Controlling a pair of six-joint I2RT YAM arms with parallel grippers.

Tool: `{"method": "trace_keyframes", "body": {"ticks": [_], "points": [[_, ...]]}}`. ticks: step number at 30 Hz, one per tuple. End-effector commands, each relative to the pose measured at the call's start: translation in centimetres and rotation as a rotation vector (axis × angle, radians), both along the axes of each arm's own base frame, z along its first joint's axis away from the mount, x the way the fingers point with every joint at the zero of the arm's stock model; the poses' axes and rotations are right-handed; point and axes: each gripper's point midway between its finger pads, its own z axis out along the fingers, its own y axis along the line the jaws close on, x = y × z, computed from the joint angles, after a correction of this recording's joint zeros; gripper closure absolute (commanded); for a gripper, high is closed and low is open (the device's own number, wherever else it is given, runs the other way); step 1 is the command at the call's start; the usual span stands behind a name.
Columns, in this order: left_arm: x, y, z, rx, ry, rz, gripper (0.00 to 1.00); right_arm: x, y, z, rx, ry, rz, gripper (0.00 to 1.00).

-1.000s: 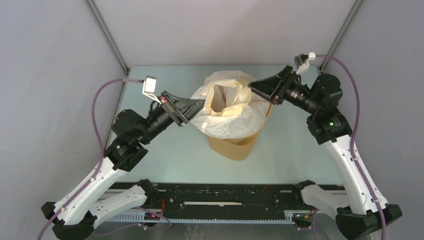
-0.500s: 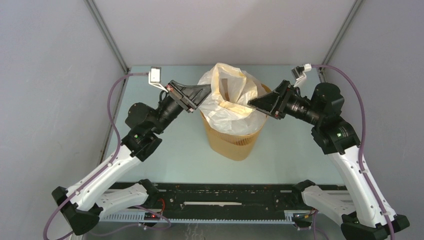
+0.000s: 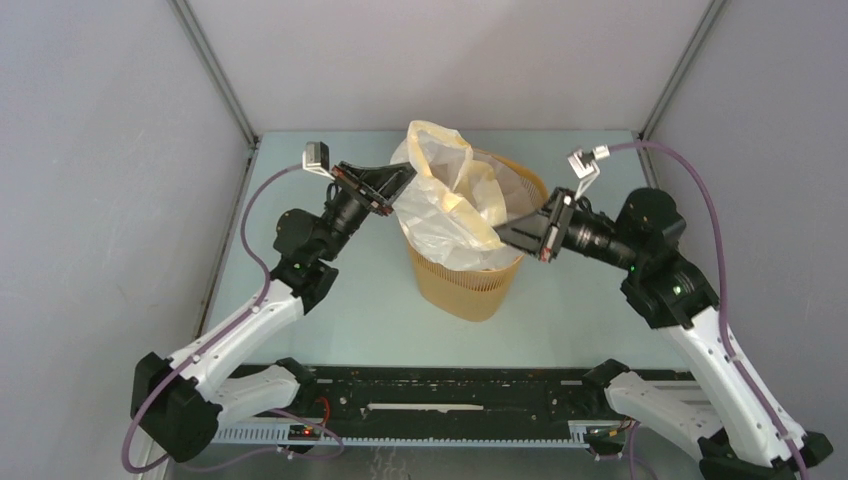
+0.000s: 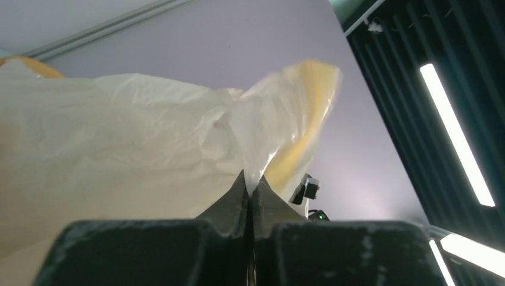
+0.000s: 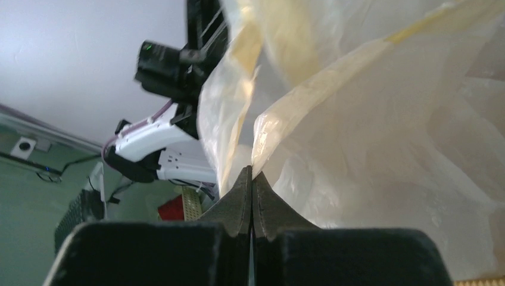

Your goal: Put the trash bags into the trash bin

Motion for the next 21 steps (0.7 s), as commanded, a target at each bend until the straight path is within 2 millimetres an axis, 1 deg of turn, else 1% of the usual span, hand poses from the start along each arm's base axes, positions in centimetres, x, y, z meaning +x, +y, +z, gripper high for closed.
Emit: {"method": "trace_keyframes", "body": {"ticks": [1, 2, 4, 5, 6, 7, 10, 12, 13, 14, 16, 17, 18, 19, 21], "points": [[-2.0, 1.1, 2.7, 0.004, -0.058, -0.052, 0.85, -1.7, -0.7, -1.1, 0.022, -0.065, 0.004, 1.00], [-2.2, 0.9, 2.2, 0.114, -0.058, -0.031, 0.72, -1.6, -0.6, -1.2, 0.039, -0.053, -0.007, 1.00], [-2.5, 1.0, 0.7, 0.302, -0.004, -0.006, 0.50, -1.2, -0.5, -0.3, 0.077, -0.055, -0.022, 1.00], [-2.9, 1.4, 0.7, 0.365, -0.001, 0.008, 0.42, -1.1, -0.4, 0.2, 0.095, -0.060, -0.027, 1.00], [-3.3, 2.1, 0.0, 0.433, 0.026, 0.031, 0.35, -0.9, -0.4, 0.6, 0.110, -0.066, -0.036, 1.00], [-3.5, 3.1, -1.3, 0.501, 0.097, 0.065, 0.27, -0.7, -0.3, 0.8, 0.119, -0.070, -0.043, 1.00], [-4.9, 5.6, -1.9, 0.558, 0.199, 0.134, 0.16, -0.4, -0.1, 1.2, 0.126, -0.068, -0.048, 1.00], [-5.8, 6.5, -2.3, 0.534, 0.295, 0.144, 0.08, -0.4, 0.0, 1.2, 0.122, -0.066, -0.045, 1.00], [-6.2, 6.6, -2.4, 0.512, 0.343, 0.140, 0.07, -0.3, 0.0, 1.2, 0.120, -0.065, -0.049, 1.00], [-6.7, 6.5, -2.5, 0.502, 0.381, 0.130, 0.08, -0.3, 0.0, 1.2, 0.117, -0.065, -0.050, 1.00], [-7.9, 5.9, -1.1, 0.496, 0.400, 0.113, 0.11, -0.4, 0.1, 1.1, 0.108, -0.069, -0.047, 1.00], [-8.7, 5.2, -0.9, 0.517, 0.412, 0.094, 0.13, -0.5, 0.1, 1.0, 0.100, -0.072, -0.046, 1.00], [-9.3, 4.9, -0.5, 0.535, 0.420, 0.092, 0.18, -0.6, 0.1, 0.7, 0.086, -0.076, -0.049, 1.00], [-9.6, 5.0, -0.8, 0.584, 0.445, 0.116, 0.24, -0.7, 0.1, 0.4, 0.069, -0.097, -0.048, 1.00], [-10.2, 4.4, -0.1, 0.644, 0.431, 0.118, 0.26, -0.9, 0.0, 0.5, 0.053, -0.138, -0.053, 1.00]]}}
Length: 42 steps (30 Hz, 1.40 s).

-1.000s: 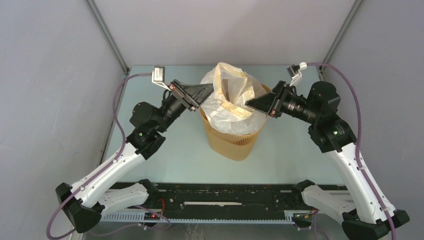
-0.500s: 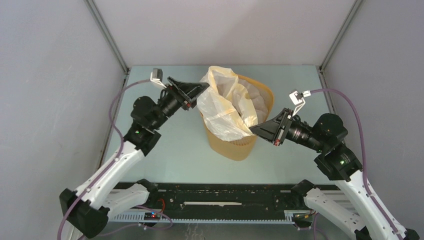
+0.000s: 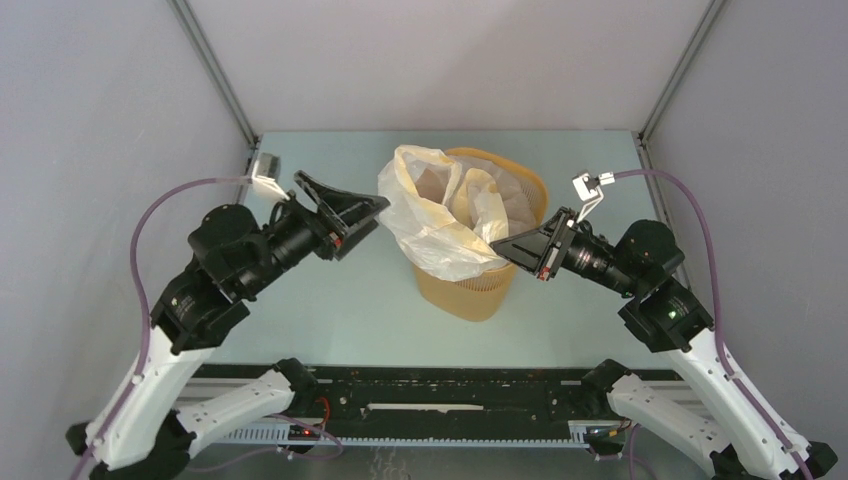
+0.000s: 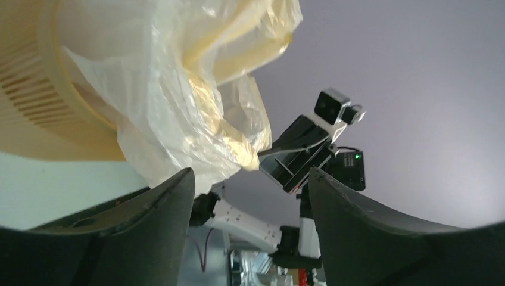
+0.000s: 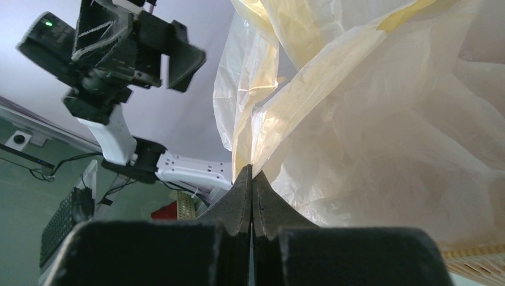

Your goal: Put the trash bags into the trash bin

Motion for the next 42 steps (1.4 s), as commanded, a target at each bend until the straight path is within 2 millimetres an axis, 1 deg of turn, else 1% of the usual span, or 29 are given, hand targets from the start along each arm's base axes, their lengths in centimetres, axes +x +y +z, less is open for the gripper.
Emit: {"method": "trace_keyframes", "body": {"ticks": [1, 3, 4, 5, 6, 8, 9, 10, 12, 13, 14, 15, 16, 17, 20, 22, 23, 26, 27, 29, 31, 35, 37, 39, 42], "points": [[-0.2, 0.1, -1.5, 0.189, 0.093, 0.082, 0.29, -0.5, -0.5, 1.8, -0.005, -0.120, -0.033, 1.00], [-0.2, -0.9, -0.9, 0.217, 0.088, 0.059, 0.37, -0.6, -0.9, 2.5, 0.012, -0.100, -0.057, 1.00], [0.4, -1.5, -0.9, 0.264, 0.075, 0.059, 0.39, -0.7, -1.1, 2.7, 0.010, -0.090, -0.059, 1.00], [0.8, -1.4, -0.5, 0.326, 0.030, 0.060, 0.37, -0.9, -1.1, 2.5, 0.005, -0.081, -0.060, 1.00], [1.5, -0.9, -0.9, 0.426, -0.010, 0.074, 0.34, -0.9, -1.2, 2.1, -0.007, -0.069, -0.062, 1.00], [2.7, 0.8, -1.1, 0.522, -0.019, 0.156, 0.20, -1.1, -1.3, 1.5, -0.025, -0.044, -0.066, 1.00], [3.0, 1.0, -0.9, 0.518, -0.020, 0.173, 0.15, -1.2, -1.4, 1.3, -0.030, -0.037, -0.064, 1.00], [3.3, 0.7, -0.8, 0.497, -0.030, 0.168, 0.13, -1.4, -1.5, 1.2, -0.035, -0.033, -0.065, 1.00], [3.8, -0.6, -0.3, 0.438, -0.061, 0.158, 0.12, -1.6, -1.5, 0.9, -0.043, -0.027, -0.064, 1.00], [4.1, -0.7, -0.1, 0.429, -0.061, 0.174, 0.11, -1.7, -1.6, 0.9, -0.041, -0.024, -0.062, 1.00], [4.6, -0.6, -0.3, 0.452, -0.051, 0.196, 0.12, -1.9, -1.7, 0.9, -0.040, -0.023, -0.060, 1.00], [5.0, -0.1, -0.4, 0.483, -0.034, 0.230, 0.16, -2.0, -1.7, 0.8, -0.043, -0.021, -0.056, 1.00], [5.4, 0.3, -0.9, 0.537, -0.013, 0.253, 0.21, -2.1, -1.7, 0.7, -0.051, -0.020, -0.052, 1.00], [5.7, 0.4, -1.4, 0.582, -0.005, 0.264, 0.22, -2.2, -1.7, 0.4, -0.060, -0.021, -0.046, 1.00], [6.7, -0.8, -1.4, 0.603, -0.036, 0.257, 0.21, -2.3, -1.6, -0.2, -0.084, -0.015, -0.039, 1.00], [7.2, -1.0, -1.1, 0.618, -0.053, 0.269, 0.19, -2.5, -1.8, -0.1, -0.082, -0.015, -0.041, 1.00], [7.4, -0.9, -0.6, 0.625, -0.064, 0.278, 0.19, -2.5, -1.9, -0.1, -0.085, -0.019, -0.042, 1.00], [8.0, -0.7, 0.6, 0.659, -0.111, 0.300, 0.11, -2.3, -1.8, -0.5, -0.105, -0.025, -0.041, 1.00], [8.2, -0.8, 0.9, 0.669, -0.127, 0.301, 0.08, -2.3, -1.8, -0.7, -0.113, -0.024, -0.039, 1.00], [8.6, -1.2, 1.0, 0.687, -0.153, 0.297, 0.04, -2.3, -1.7, -0.9, -0.116, -0.013, -0.039, 1.00], [9.2, -1.6, 1.3, 0.698, -0.168, 0.301, 0.04, -2.4, -1.8, -0.8, -0.108, 0.003, -0.037, 1.00], [9.8, -2.6, 2.1, 0.688, -0.192, 0.283, 0.09, -2.4, -2.0, -1.5, -0.137, 0.007, -0.046, 1.00], [9.8, -3.1, 2.7, 0.674, -0.216, 0.260, 0.05, -2.3, -2.2, -1.6, -0.147, 0.002, -0.059, 1.00], [9.6, -3.1, 3.3, 0.666, -0.226, 0.250, 0.03, -2.4, -2.4, -1.2, -0.143, -0.003, -0.065, 1.00], [9.8, -2.7, 2.8, 0.699, -0.213, 0.269, 0.04, -2.3, -2.4, -0.9, -0.143, -0.011, -0.068, 1.00]]}}
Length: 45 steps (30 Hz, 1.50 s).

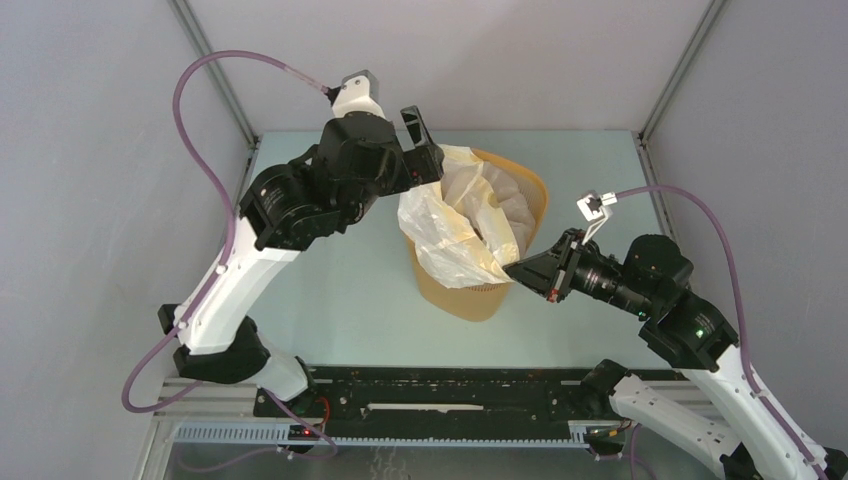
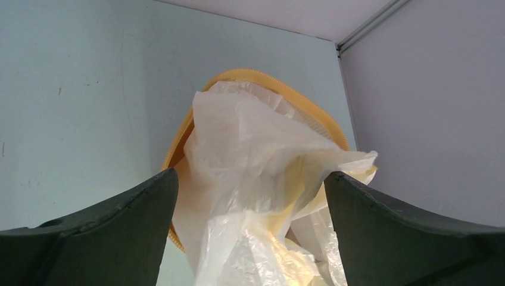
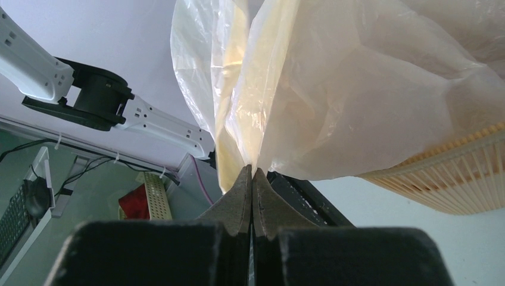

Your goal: Put the trash bags into the trash bin

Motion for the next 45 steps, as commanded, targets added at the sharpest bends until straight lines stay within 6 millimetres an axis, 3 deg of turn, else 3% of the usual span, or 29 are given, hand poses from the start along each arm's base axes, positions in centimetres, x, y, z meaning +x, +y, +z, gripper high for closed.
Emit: {"method": "trace_keyframes", "body": {"ticks": [1, 3, 7, 10, 12, 14, 18, 19, 21, 23, 25, 27, 29, 31, 37, 42, 45], "points": [[0.4, 0.8, 1.4, 0.012, -0.049, 0.017, 0.05, -0.2, -0.5, 2.3, 0.016, -0.077, -0.008, 1.00], [0.7, 0.4, 1.0, 0.029, -0.052, 0.007, 0.11, -0.1, -0.4, 2.2, 0.009, -0.078, -0.005, 1.00], [1.6, -0.3, 0.8, 0.047, -0.058, -0.008, 0.35, 0.1, -0.7, 2.6, -0.006, -0.085, -0.026, 0.96], [2.6, 0.0, 0.7, 0.032, -0.045, -0.027, 0.63, 1.3, -1.5, 3.1, -0.017, -0.120, -0.097, 0.90], [3.6, 0.2, 1.1, 0.003, -0.059, -0.037, 0.85, 2.3, -1.9, 3.7, -0.033, -0.147, -0.145, 0.90], [4.7, -0.3, 1.5, -0.034, -0.078, -0.062, 0.98, 3.5, -2.3, 4.8, -0.048, -0.180, -0.178, 0.93], [7.4, -2.2, 2.7, -0.188, -0.135, -0.125, 1.00, 8.0, -4.4, 6.8, -0.118, -0.235, -0.328, 1.00], [8.3, -2.8, 1.9, -0.227, -0.138, -0.141, 1.00, 9.4, -5.2, 6.9, -0.137, -0.230, -0.376, 1.00], [9.9, -2.9, 2.4, -0.338, -0.202, -0.135, 1.00, 12.0, -6.8, 7.2, -0.155, -0.220, -0.446, 1.00], [10.9, -2.9, 2.9, -0.407, -0.282, -0.139, 1.00, 13.2, -7.6, 7.8, -0.163, -0.217, -0.477, 1.00], [11.3, -2.7, 2.2, -0.417, -0.309, -0.133, 1.00, 12.7, -6.4, 8.3, -0.146, -0.234, -0.404, 1.00], [10.7, -3.1, 0.8, -0.412, -0.325, -0.167, 1.00, 11.2, -3.9, 7.7, -0.108, -0.227, -0.264, 1.00], [9.6, -2.5, 0.0, -0.423, -0.373, -0.164, 1.00, 8.9, -1.2, 5.8, -0.100, -0.203, -0.113, 1.00], [8.5, -1.8, -2.5, -0.422, -0.368, -0.156, 1.00, 8.0, -0.2, 3.0, -0.150, -0.177, -0.087, 1.00], [5.7, 0.0, -8.1, -0.447, -0.326, -0.159, 1.00, 8.3, -1.9, -2.7, -0.267, -0.191, -0.181, 1.00], [4.2, 0.3, -8.5, -0.448, -0.318, -0.197, 1.00, 8.3, -3.4, -1.9, -0.261, -0.219, -0.216, 1.00], [4.8, 0.2, -9.1, -0.436, -0.301, -0.176, 1.00, 9.1, -3.8, -2.3, -0.281, -0.207, -0.243, 1.00]]}}
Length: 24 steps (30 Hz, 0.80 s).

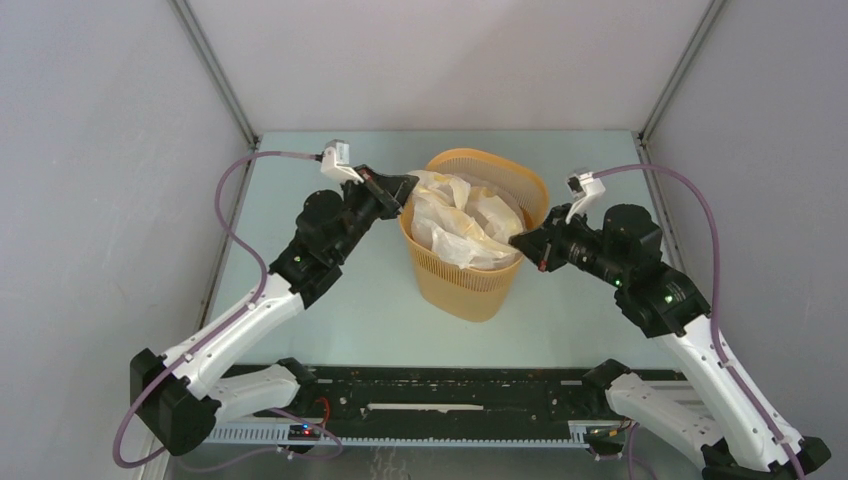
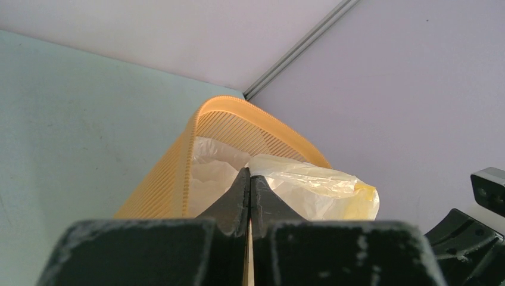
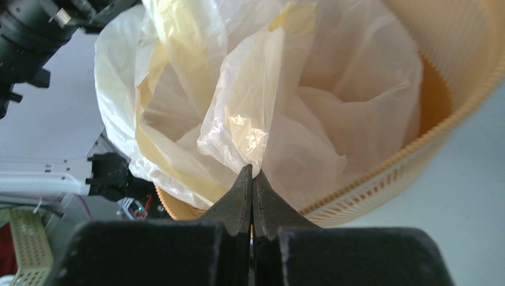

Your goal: Put the trash bags into the trash bin

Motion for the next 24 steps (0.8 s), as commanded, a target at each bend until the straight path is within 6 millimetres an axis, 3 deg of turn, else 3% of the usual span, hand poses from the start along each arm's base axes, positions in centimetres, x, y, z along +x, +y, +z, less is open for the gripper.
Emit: {"method": "trace_keyframes", "body": {"ticks": [1, 4, 7, 13, 16, 21, 24], "points": [[0.5, -0.4, 0.7, -0.020, -0.029, -0.004, 1.00, 1.8, -1.1, 1.4, -0.012, -0.071, -0.067, 1.00], [1.8, -2.0, 2.3, 0.020, -0.063, -0.032, 1.00, 3.4, -1.7, 1.8, -0.004, -0.057, -0.125, 1.00], [2.7, -3.0, 2.4, 0.028, -0.073, -0.044, 1.00, 4.1, -1.8, 1.8, -0.021, -0.031, -0.137, 1.00], [2.4, -2.5, 2.2, -0.007, -0.040, -0.030, 1.00, 1.0, -2.1, 3.7, -0.032, 0.093, -0.083, 0.45], [2.0, -1.7, 2.5, -0.036, -0.015, -0.007, 1.00, -1.0, -3.2, 5.8, -0.008, 0.082, -0.108, 0.26], [1.8, -1.8, 3.5, -0.081, 0.014, -0.011, 1.00, -3.3, -3.6, 9.6, 0.027, 0.061, -0.096, 0.20], [1.8, -2.1, 4.1, -0.085, 0.019, -0.026, 1.00, -4.5, -0.7, 11.8, 0.055, 0.007, 0.055, 0.21]]}}
